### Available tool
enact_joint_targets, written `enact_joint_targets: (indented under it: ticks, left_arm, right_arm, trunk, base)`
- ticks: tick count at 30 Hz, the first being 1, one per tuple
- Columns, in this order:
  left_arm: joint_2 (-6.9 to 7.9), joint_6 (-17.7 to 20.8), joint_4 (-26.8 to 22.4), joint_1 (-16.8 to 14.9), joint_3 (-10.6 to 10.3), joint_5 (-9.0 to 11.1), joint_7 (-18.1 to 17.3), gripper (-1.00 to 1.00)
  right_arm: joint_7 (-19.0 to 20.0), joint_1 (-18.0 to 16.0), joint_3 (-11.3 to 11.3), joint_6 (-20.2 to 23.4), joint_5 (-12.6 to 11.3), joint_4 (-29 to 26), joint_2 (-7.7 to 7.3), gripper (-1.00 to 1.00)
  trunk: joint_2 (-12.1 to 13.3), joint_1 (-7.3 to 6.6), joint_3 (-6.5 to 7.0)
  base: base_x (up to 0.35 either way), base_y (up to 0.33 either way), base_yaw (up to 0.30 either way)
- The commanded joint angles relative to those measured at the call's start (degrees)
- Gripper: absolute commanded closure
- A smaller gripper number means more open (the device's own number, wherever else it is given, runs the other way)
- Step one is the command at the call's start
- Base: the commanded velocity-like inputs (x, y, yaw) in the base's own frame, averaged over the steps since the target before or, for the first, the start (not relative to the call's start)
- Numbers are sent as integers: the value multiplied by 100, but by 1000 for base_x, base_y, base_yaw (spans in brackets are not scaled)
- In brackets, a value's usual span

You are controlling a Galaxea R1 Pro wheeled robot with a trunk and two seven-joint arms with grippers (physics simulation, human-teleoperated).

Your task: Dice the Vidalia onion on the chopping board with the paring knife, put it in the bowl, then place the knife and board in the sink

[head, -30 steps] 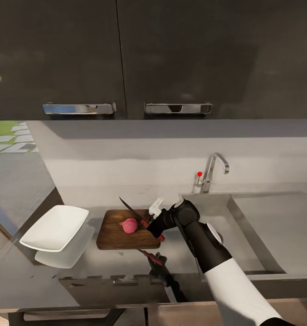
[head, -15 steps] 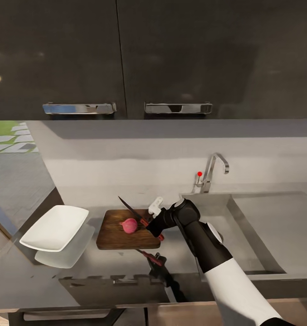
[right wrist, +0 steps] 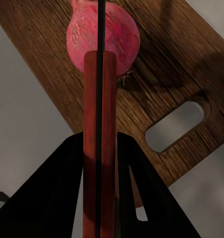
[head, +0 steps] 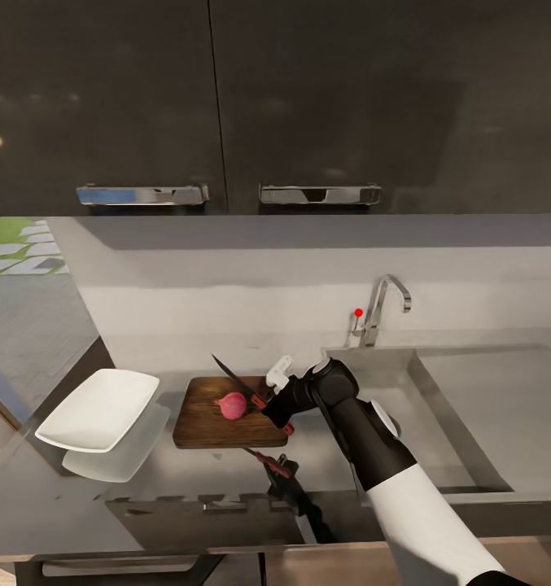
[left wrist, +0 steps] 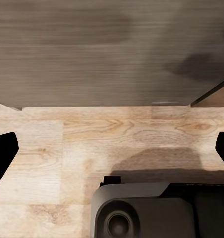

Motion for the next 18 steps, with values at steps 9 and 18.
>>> enact_joint_targets:
  ticks: [9, 18]
  left_arm:
    - [4, -18, 0, -4, -48, 39, 25, -100]
    - [4, -18, 0, -4, -49, 39, 25, -100]
  right_arm:
    - [50, -6, -1, 26, -7, 172, 3, 100]
    - [48, -6, -1, 27, -18, 256, 3, 100]
  trunk:
    - [-12, 3, -12]
    - [-12, 3, -12]
  base:
    - [0, 0, 0]
    - [0, 0, 0]
